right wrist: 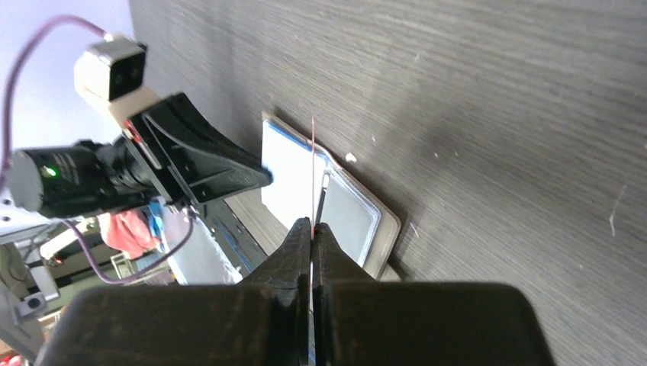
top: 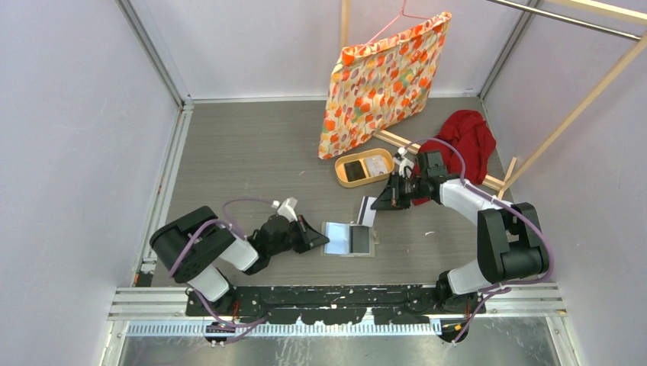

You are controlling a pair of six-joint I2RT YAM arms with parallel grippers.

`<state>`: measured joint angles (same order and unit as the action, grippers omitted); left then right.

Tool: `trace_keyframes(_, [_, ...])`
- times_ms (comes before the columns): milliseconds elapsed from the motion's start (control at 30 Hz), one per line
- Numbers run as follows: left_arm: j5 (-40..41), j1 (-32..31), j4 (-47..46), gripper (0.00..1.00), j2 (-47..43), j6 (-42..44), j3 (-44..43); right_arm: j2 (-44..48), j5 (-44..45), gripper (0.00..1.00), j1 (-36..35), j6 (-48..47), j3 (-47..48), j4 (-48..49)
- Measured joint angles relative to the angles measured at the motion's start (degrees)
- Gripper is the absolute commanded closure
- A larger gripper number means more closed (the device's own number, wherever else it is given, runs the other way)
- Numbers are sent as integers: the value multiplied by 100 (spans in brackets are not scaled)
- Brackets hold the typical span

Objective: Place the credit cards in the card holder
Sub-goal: Insert the credit card into the card holder.

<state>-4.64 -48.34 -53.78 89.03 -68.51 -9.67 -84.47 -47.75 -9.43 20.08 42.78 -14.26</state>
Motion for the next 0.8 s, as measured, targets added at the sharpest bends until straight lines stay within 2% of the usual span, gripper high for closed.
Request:
trace_keyframes(200, [1298, -800, 409, 100, -389, -452, -50, 33, -103, 97, -258, 278, -385, 870])
trace_keyframes(367, [2223, -1303, 564, 100, -389, -826, -146, 35, -72, 94, -487, 223, -476, 1023])
trace_keyframes(500, [2796, -1473, 592, 100, -243, -1204, -146, 35, -48, 95, -481, 138, -476, 1097])
trace_keyframes(667, [3018, -1484, 468, 100, 105, -1375, -332, -96, -28, 95, -498, 55, -474, 1099])
trace_keyframes(800, [3016, -1486, -74, 100, 531, -1475, -376, -356, 15, 96, -564, -61, -407, 973])
